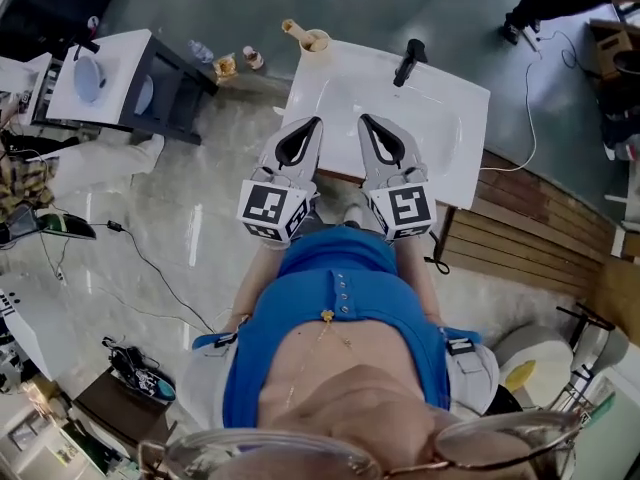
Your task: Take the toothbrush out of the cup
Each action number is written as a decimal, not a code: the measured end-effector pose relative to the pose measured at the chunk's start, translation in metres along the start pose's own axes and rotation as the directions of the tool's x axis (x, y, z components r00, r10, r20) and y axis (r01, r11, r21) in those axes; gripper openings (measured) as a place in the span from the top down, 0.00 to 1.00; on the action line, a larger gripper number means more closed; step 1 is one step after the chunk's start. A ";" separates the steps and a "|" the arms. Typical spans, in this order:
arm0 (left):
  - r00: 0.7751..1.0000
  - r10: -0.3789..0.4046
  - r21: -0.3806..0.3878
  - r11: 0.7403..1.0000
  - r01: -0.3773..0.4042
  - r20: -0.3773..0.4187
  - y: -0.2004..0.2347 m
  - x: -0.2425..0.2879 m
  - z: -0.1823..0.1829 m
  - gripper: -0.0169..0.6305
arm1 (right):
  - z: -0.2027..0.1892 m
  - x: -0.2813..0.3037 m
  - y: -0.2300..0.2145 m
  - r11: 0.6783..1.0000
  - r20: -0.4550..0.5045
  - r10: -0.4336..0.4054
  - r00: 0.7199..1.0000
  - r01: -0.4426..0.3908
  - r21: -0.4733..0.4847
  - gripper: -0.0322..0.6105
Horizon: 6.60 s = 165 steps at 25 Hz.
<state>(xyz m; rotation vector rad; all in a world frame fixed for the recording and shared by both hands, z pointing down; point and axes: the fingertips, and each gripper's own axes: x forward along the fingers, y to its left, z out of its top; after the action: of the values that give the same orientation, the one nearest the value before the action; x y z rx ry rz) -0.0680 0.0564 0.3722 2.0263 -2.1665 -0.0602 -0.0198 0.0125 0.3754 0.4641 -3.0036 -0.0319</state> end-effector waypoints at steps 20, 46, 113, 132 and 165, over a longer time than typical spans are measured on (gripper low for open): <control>0.955 -0.266 0.001 0.963 0.269 -0.134 0.168 0.084 -0.009 0.97 | 0.002 0.150 -0.006 0.950 -0.073 -0.311 0.948 0.312 0.004 0.95; 0.945 -0.064 -0.002 0.998 0.067 -0.320 0.224 0.167 -0.093 0.85 | -0.029 0.107 -0.077 0.912 -0.165 -0.402 0.901 0.411 0.020 0.95; 0.923 -0.024 0.092 0.994 0.063 -0.384 0.208 0.086 -0.032 0.89 | -0.022 0.092 -0.092 0.973 -0.118 -0.228 0.967 0.232 0.020 0.95; 0.637 -0.283 -0.082 0.942 0.326 -0.717 0.174 0.073 -0.115 0.90 | -0.033 0.096 -0.094 0.968 -0.141 -0.240 0.960 0.247 0.036 0.95; 0.580 -0.282 -0.164 0.955 0.248 -0.765 0.193 0.163 -0.221 0.90 | -0.055 0.046 -0.125 0.884 -0.221 -0.450 0.865 0.467 0.027 0.95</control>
<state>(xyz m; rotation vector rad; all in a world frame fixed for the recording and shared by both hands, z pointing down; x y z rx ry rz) -0.2340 -0.0714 0.6340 1.8187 -1.2800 0.6310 -0.0197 -0.1211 0.4296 1.1085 -2.6259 0.0951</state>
